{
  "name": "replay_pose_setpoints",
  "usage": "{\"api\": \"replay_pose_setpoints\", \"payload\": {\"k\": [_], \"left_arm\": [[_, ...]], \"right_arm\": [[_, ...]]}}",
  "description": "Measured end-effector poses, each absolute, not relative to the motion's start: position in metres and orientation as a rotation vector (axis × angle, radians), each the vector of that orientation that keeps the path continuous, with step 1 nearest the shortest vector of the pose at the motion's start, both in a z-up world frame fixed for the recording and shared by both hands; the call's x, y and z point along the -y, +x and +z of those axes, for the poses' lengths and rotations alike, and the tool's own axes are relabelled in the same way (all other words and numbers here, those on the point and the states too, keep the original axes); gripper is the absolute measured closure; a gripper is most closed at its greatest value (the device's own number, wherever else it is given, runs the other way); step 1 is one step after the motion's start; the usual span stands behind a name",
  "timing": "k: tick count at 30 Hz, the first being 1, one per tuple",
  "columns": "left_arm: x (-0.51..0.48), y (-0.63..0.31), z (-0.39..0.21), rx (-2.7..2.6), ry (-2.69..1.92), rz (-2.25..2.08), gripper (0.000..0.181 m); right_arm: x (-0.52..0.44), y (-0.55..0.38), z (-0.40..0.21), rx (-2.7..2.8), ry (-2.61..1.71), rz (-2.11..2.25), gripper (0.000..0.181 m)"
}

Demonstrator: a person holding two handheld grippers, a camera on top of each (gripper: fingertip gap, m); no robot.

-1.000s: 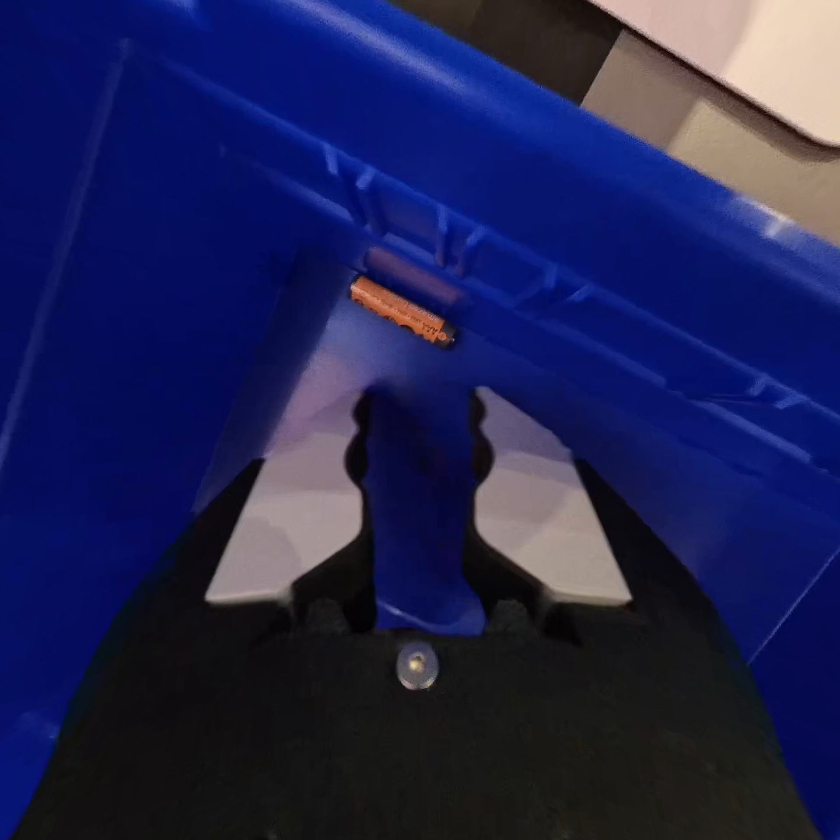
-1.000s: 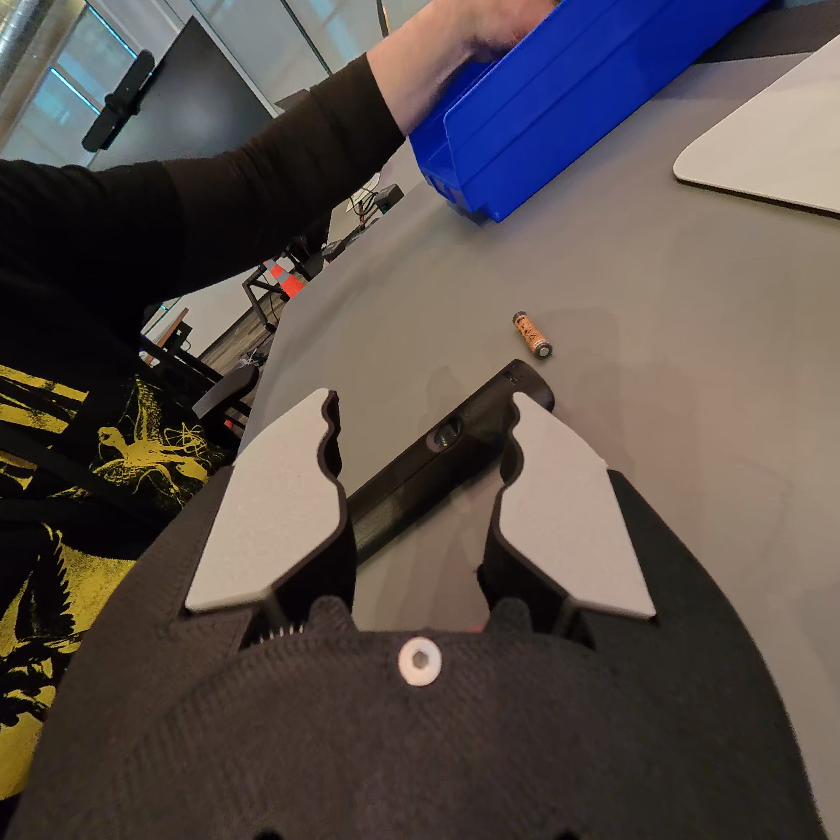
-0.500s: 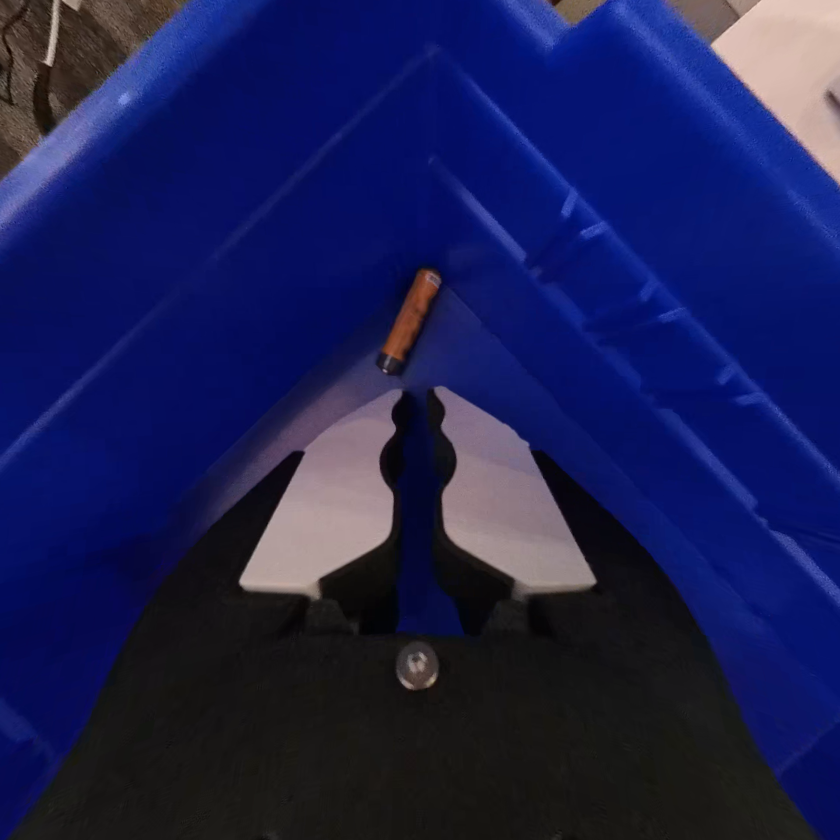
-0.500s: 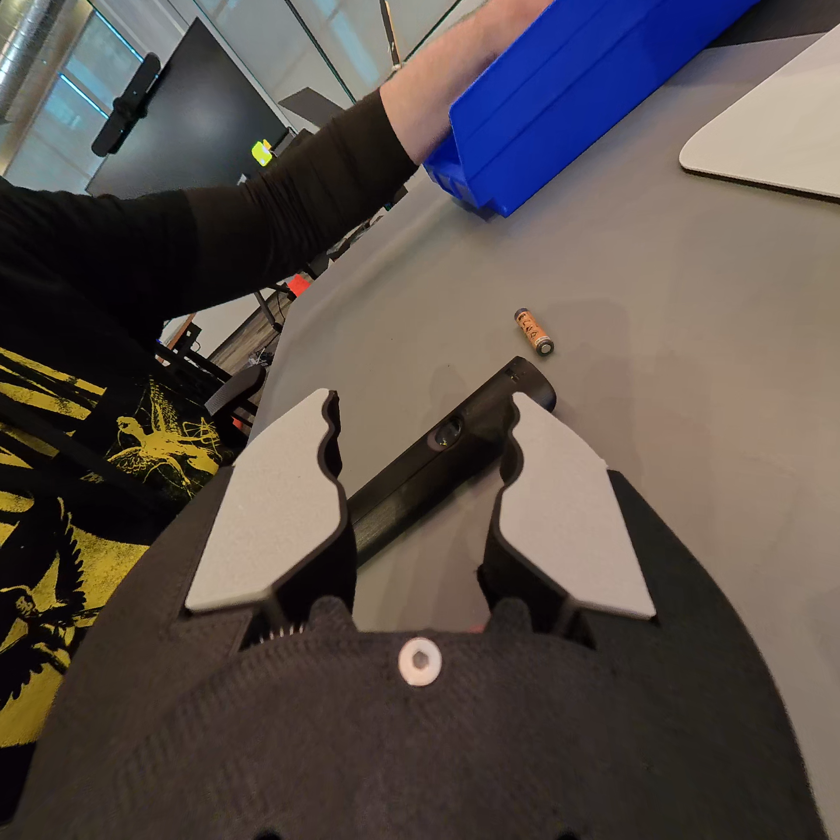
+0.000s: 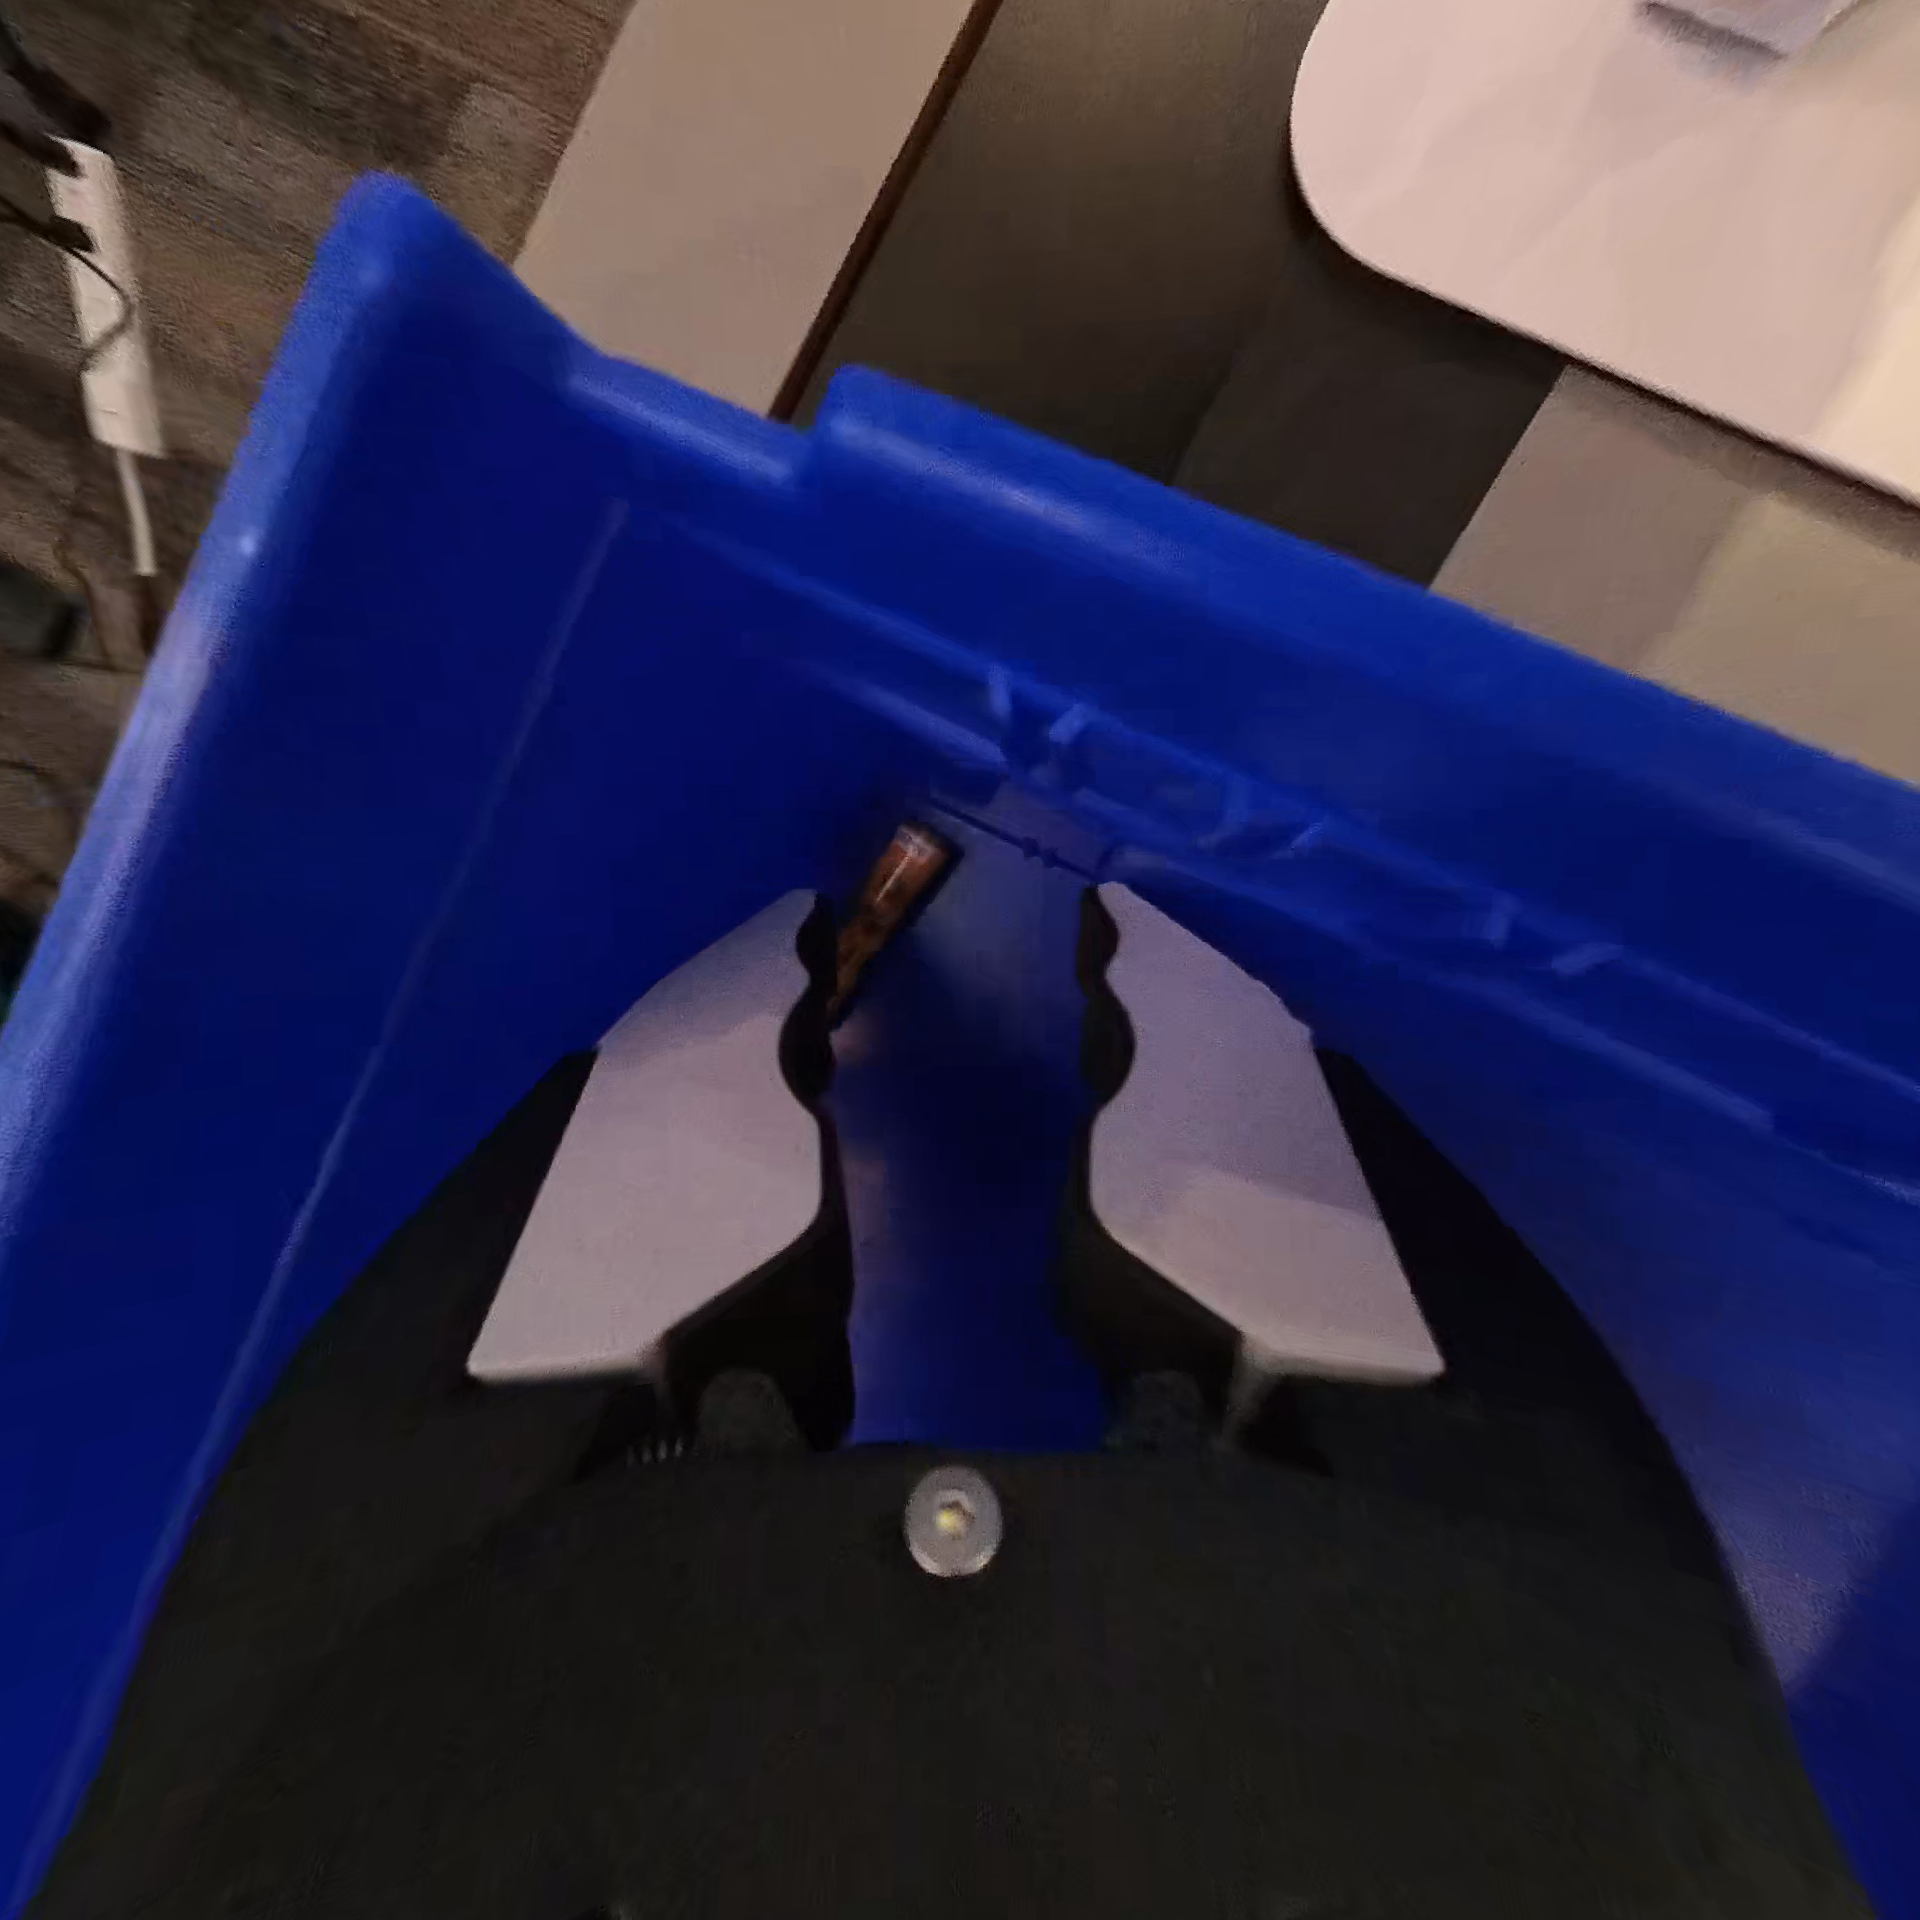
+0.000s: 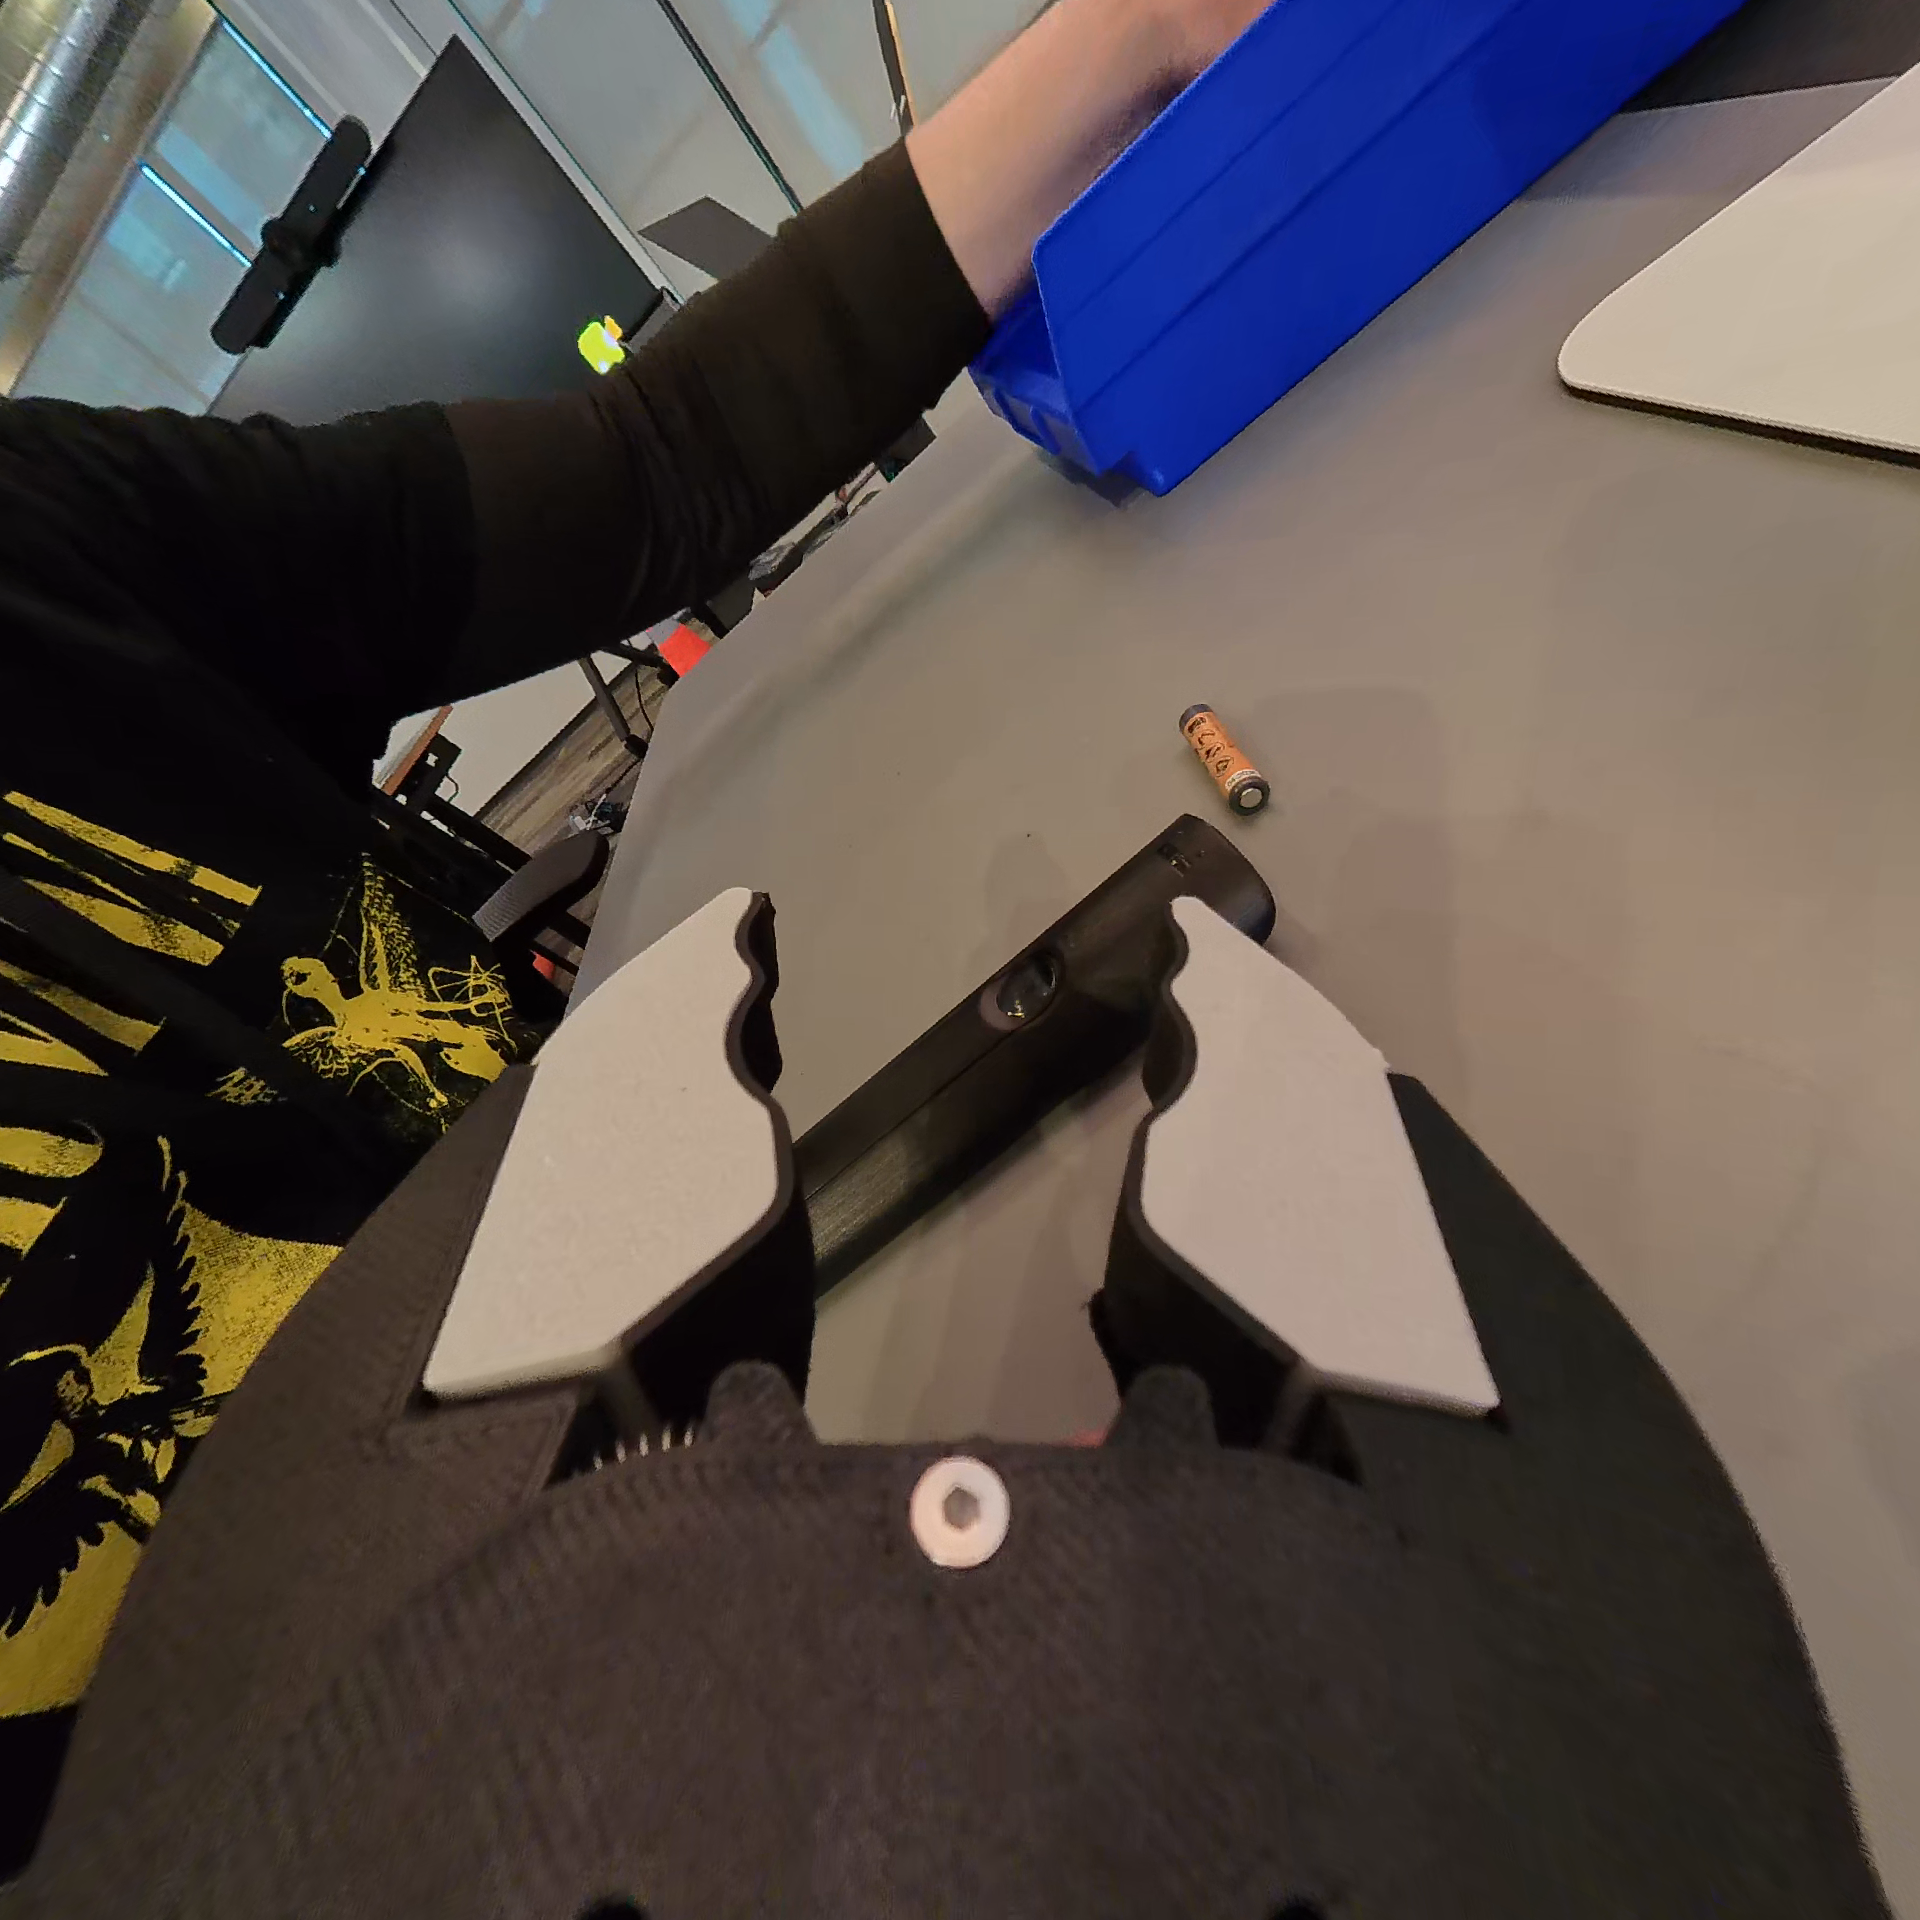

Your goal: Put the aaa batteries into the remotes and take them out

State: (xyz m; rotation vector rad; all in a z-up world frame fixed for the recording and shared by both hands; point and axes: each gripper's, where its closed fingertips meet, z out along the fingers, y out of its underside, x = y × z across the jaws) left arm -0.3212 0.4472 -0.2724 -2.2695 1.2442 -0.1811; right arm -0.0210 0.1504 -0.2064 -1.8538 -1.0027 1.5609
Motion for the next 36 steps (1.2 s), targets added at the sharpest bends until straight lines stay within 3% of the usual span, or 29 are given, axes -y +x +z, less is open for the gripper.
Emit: {"api": "replay_pose_setpoints", "payload": {"k": [3,5,12,16,20,23,28,36], "left_arm": [[-0.448,-0.320,-0.275,-1.185,-2.310,-0.373,0.140],[-0.454,-0.326,-0.275,-1.147,-2.310,-0.361,0.167],[-0.438,-0.334,-0.264,-1.126,-2.369,-0.269,0.169],[-0.411,-0.330,-0.201,-0.922,-2.277,-0.318,0.170],[-0.328,-0.304,-0.121,-0.976,-2.087,-0.363,0.170],[-0.255,-0.263,-0.096,-1.102,-1.986,-0.349,0.171],[-0.159,-0.149,-0.145,-1.387,-1.902,-0.496,0.171],[-0.139,-0.079,-0.266,-1.545,-2.006,-0.405,0.171]], "right_arm": [[-0.150,-0.021,-0.207,1.012,-1.856,1.553,0.113],[-0.149,-0.022,-0.208,1.019,-1.858,1.553,0.113],[-0.149,-0.022,-0.208,1.018,-1.857,1.555,0.113],[-0.149,-0.021,-0.208,1.017,-1.856,1.551,0.113],[-0.149,-0.022,-0.209,1.023,-1.863,1.526,0.113],[-0.149,-0.023,-0.210,1.031,-1.870,1.509,0.113],[-0.149,-0.025,-0.213,1.040,-1.890,1.462,0.113],[-0.141,-0.032,-0.236,1.179,-2.004,1.181,0.113]]}}
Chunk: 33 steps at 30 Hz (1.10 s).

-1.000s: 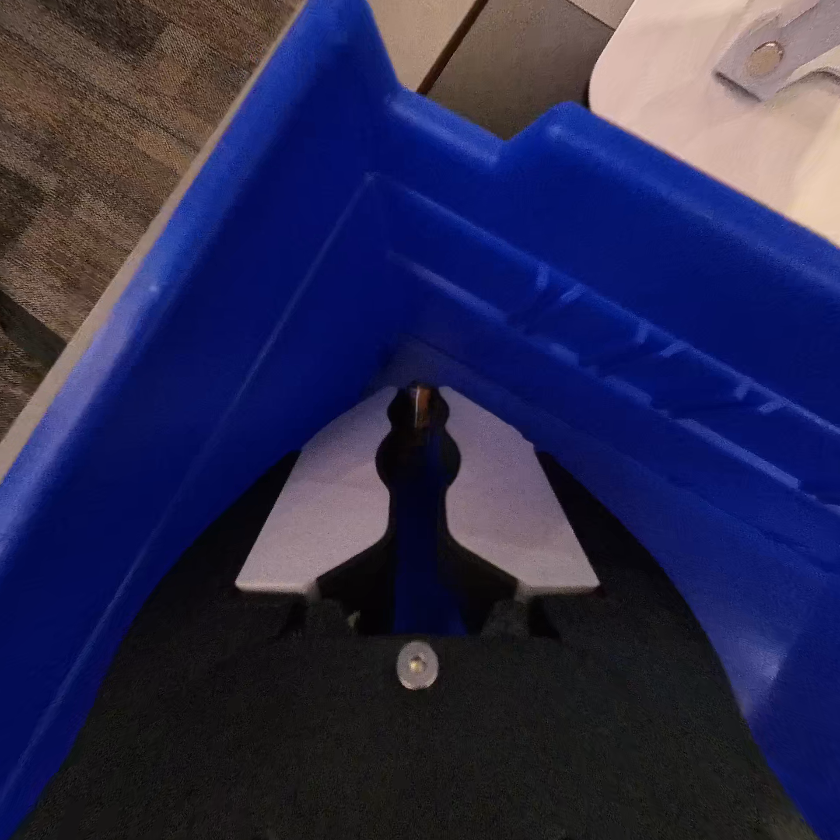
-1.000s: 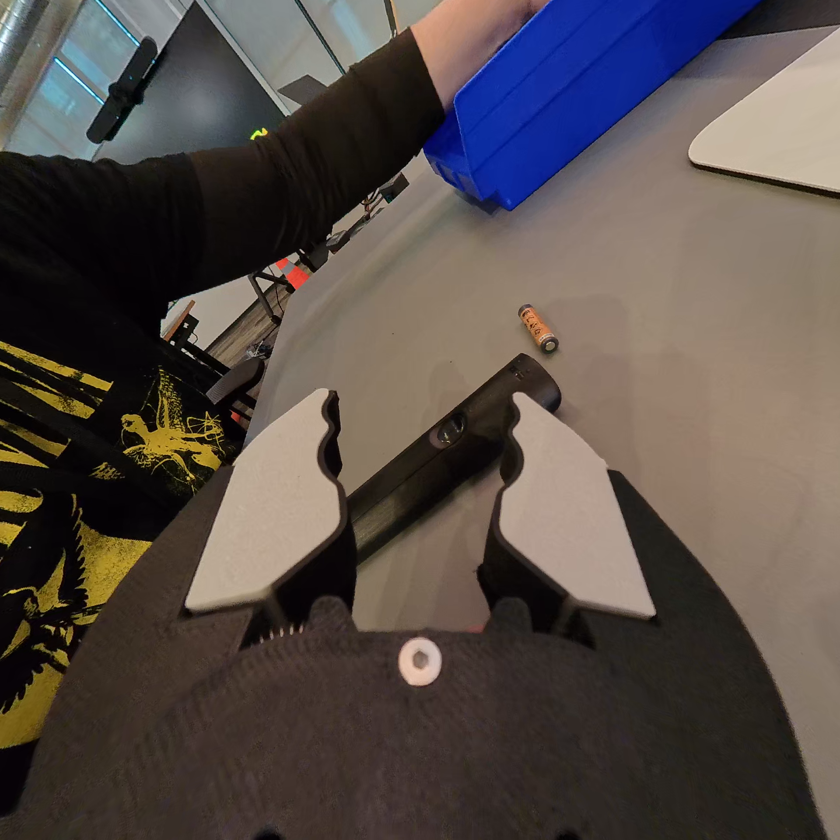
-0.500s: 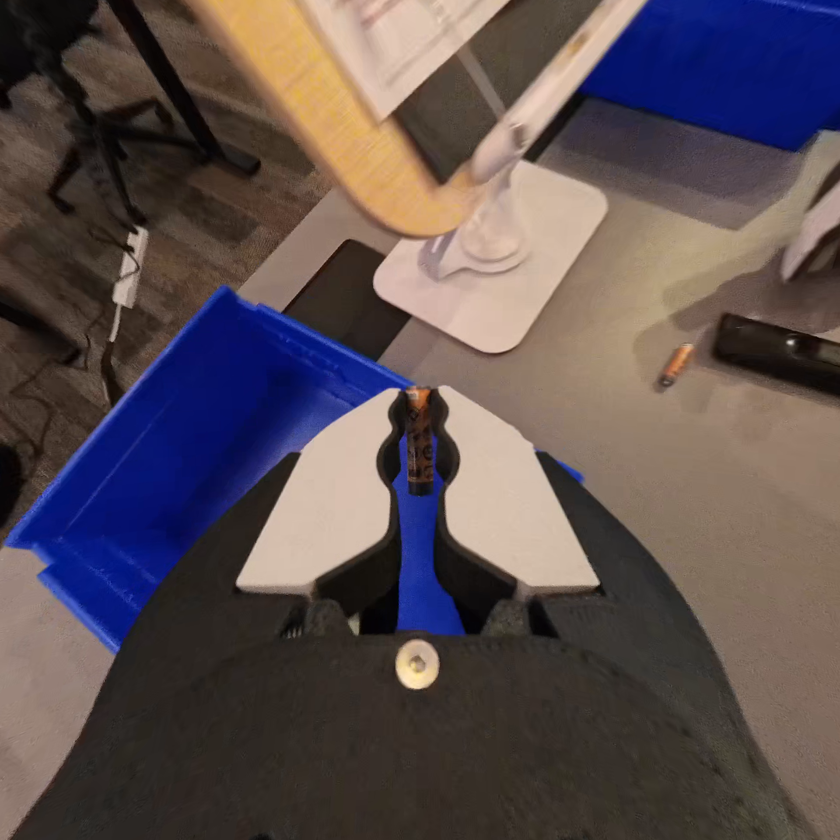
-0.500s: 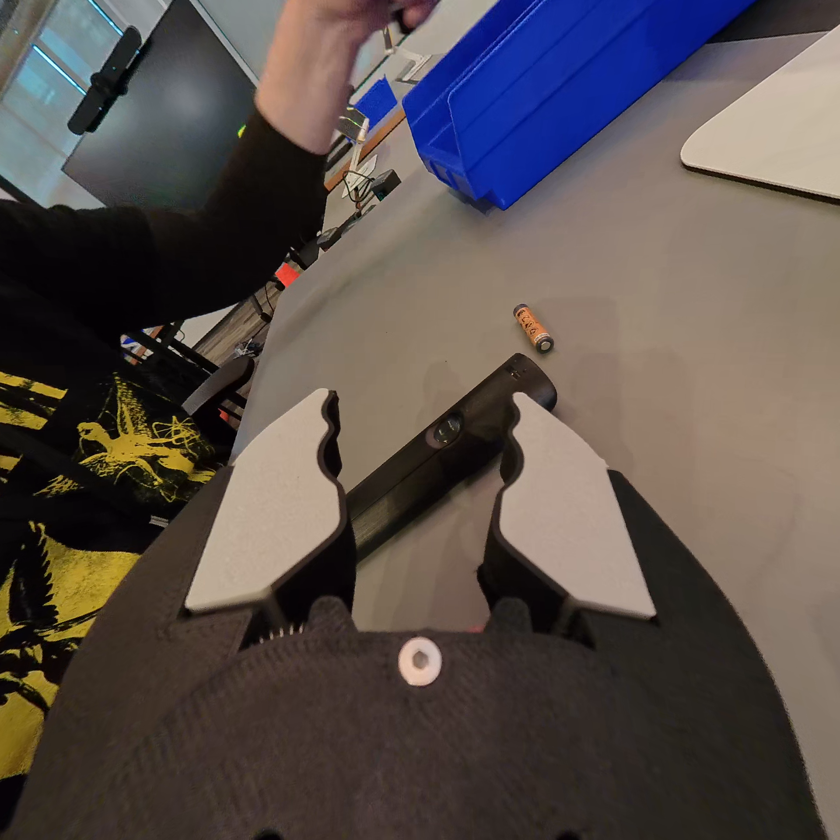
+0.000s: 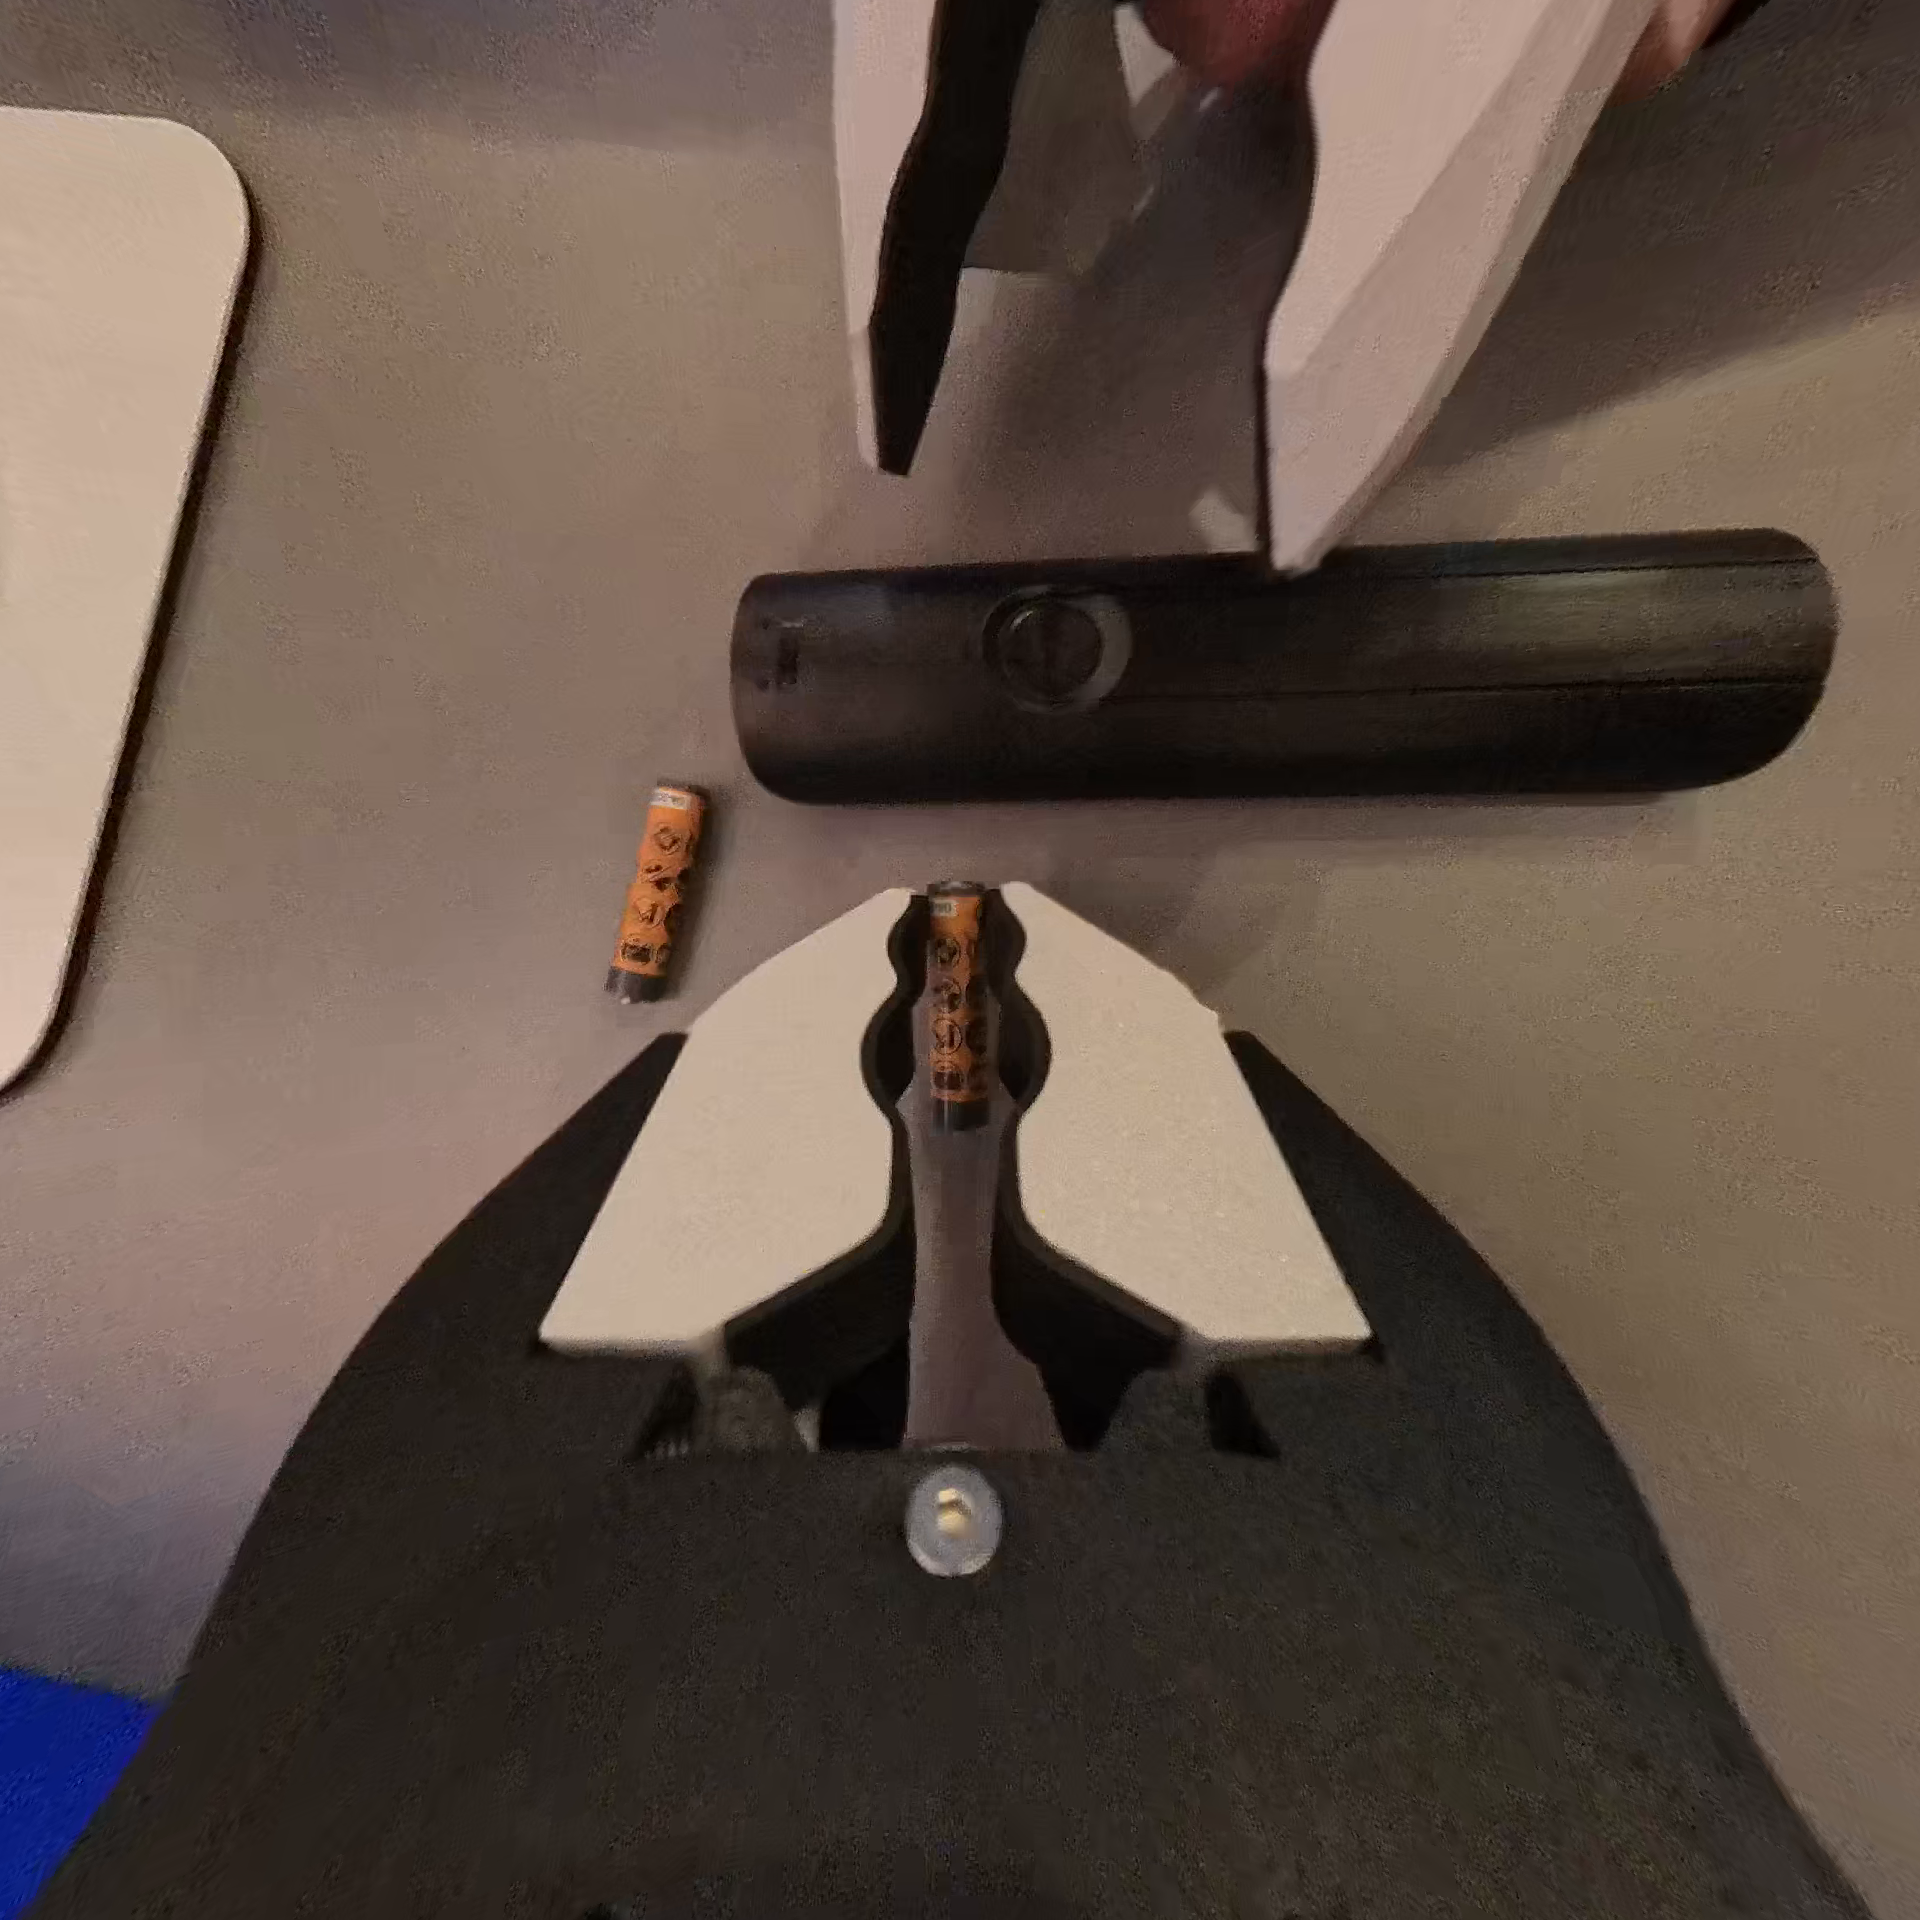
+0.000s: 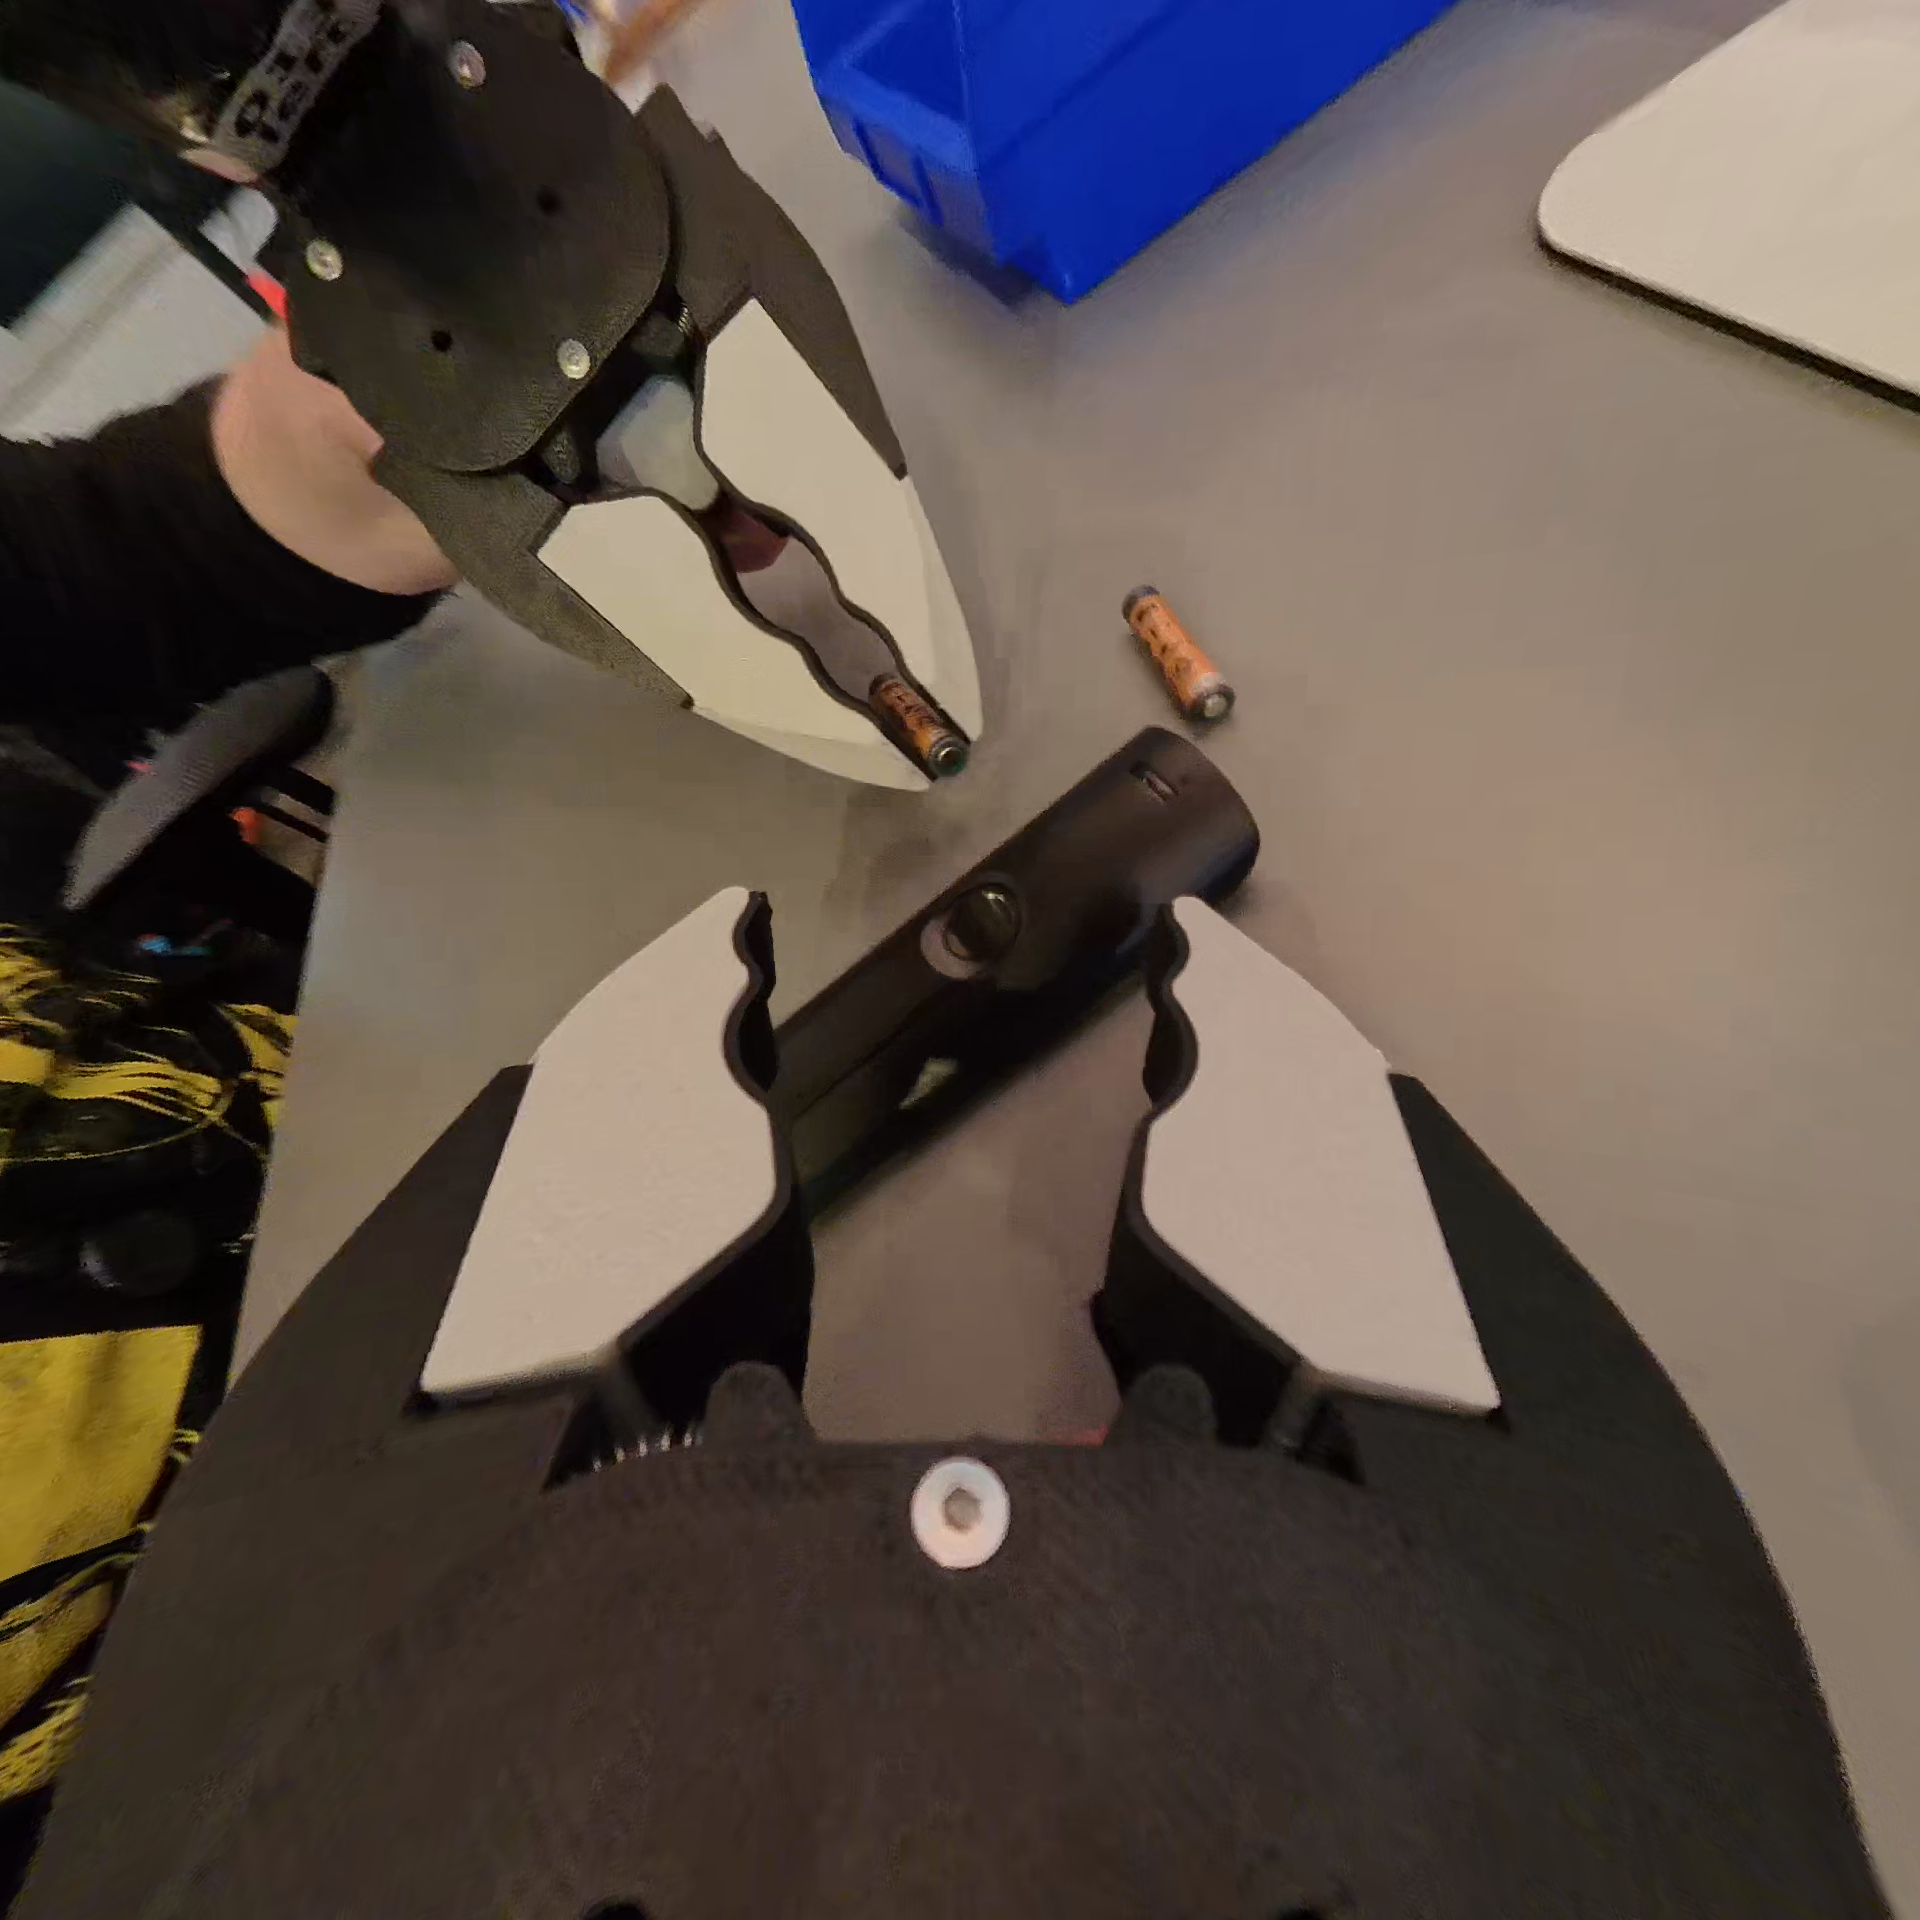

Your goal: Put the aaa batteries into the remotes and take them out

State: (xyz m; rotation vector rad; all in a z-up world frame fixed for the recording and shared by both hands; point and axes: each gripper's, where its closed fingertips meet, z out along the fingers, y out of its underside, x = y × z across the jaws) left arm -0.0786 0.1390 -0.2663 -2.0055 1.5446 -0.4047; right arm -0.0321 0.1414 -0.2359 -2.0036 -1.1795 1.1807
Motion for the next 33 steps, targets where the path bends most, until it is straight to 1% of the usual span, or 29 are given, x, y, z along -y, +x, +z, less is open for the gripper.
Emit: {"api": "replay_pose_setpoints", "payload": {"k": [2,4,6,7,8,13,15,18,19,26,30,33], "left_arm": [[-0.132,-0.072,-0.271,-1.539,-2.018,-0.473,0.171],[-0.134,-0.072,-0.277,-1.552,-2.009,-0.446,0.170],[-0.137,-0.071,-0.277,-1.533,-2.007,-0.471,0.156],[-0.137,-0.071,-0.276,-1.525,-2.006,-0.489,0.144],[-0.138,-0.072,-0.276,-1.518,-2.005,-0.501,0.140],[-0.132,-0.080,-0.268,-1.488,-1.967,-0.612,0.137],[-0.131,-0.085,-0.266,-1.481,-1.963,-0.619,0.137],[-0.129,-0.090,-0.261,-1.482,-1.933,-0.628,0.136],[-0.127,-0.089,-0.258,-1.483,-1.920,-0.642,0.137],[-0.129,-0.088,-0.242,-1.462,-1.869,-0.633,0.133],[-0.128,-0.084,-0.240,-1.464,-1.863,-0.683,0.132],[-0.128,-0.077,-0.236,-1.449,-1.857,-0.762,0.126]], "right_arm": [[-0.145,-0.029,-0.243,1.201,-2.056,1.031,0.110],[-0.145,-0.027,-0.246,1.211,-2.095,0.921,0.104],[-0.142,-0.024,-0.251,1.234,-2.157,0.809,0.098],[-0.137,-0.024,-0.254,1.271,-2.188,0.742,0.094],[-0.130,-0.025,-0.257,1.312,-2.209,0.686,0.092],[-0.107,-0.036,-0.276,1.445,-2.267,0.371,0.089],[-0.103,-0.038,-0.279,1.429,-2.295,0.343,0.098],[-0.106,-0.028,-0.278,1.429,-2.320,0.344,0.122],[-0.106,-0.026,-0.277,1.428,-2.315,0.361,0.125],[-0.110,-0.012,-0.273,1.382,-2.219,0.439,0.130],[-0.107,-0.005,-0.264,1.392,-2.061,0.418,0.131],[-0.106,-0.002,-0.253,1.400,-1.919,0.337,0.132]]}}
